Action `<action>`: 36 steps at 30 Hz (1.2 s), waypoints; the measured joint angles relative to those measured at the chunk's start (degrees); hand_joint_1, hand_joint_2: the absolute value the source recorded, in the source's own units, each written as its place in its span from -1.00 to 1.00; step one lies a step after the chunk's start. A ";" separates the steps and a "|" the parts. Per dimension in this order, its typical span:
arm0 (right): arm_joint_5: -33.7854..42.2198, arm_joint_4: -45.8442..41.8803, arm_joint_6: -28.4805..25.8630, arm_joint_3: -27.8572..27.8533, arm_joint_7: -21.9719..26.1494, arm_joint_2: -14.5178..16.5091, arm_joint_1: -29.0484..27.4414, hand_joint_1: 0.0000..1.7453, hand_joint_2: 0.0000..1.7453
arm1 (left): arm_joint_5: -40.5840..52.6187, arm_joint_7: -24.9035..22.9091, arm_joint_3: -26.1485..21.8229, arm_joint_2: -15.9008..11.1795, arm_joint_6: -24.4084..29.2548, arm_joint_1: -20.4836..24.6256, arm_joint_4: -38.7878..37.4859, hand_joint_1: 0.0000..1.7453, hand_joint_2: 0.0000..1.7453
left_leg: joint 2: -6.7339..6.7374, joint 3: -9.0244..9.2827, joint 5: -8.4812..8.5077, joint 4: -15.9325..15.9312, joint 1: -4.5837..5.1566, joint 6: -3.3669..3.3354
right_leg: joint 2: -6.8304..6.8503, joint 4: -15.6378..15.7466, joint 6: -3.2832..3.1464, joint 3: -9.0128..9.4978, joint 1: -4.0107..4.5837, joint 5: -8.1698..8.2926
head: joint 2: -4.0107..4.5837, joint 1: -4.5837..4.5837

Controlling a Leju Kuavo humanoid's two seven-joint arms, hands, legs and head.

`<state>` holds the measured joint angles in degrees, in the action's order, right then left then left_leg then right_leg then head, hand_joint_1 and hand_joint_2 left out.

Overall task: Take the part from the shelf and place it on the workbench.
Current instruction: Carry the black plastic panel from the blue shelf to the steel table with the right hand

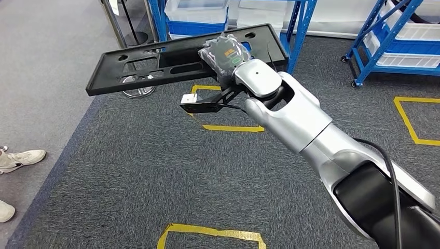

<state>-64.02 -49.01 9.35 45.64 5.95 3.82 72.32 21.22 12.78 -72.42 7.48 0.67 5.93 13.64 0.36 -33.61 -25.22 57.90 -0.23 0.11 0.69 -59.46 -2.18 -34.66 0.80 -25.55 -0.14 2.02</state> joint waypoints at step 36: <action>-2.05 1.92 1.07 0.00 -2.85 0.62 5.24 1.00 1.00 | -0.43 -0.17 -0.41 1.16 -1.16 0.16 -0.02 -1.00 1.00 | 0.35 -7.76 -6.89 15.07 -0.50 1.11 | -2.08 -0.06 -0.24 -0.94 -1.00 0.87 | 0.01 0.03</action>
<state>-66.07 -47.08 10.42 45.64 3.10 4.45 77.55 20.79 12.61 -72.83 8.63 -0.50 6.08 13.62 0.71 -41.38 -32.11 72.98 -0.74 1.21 -1.39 -59.52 -2.42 -35.60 -0.20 -24.68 -0.14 2.05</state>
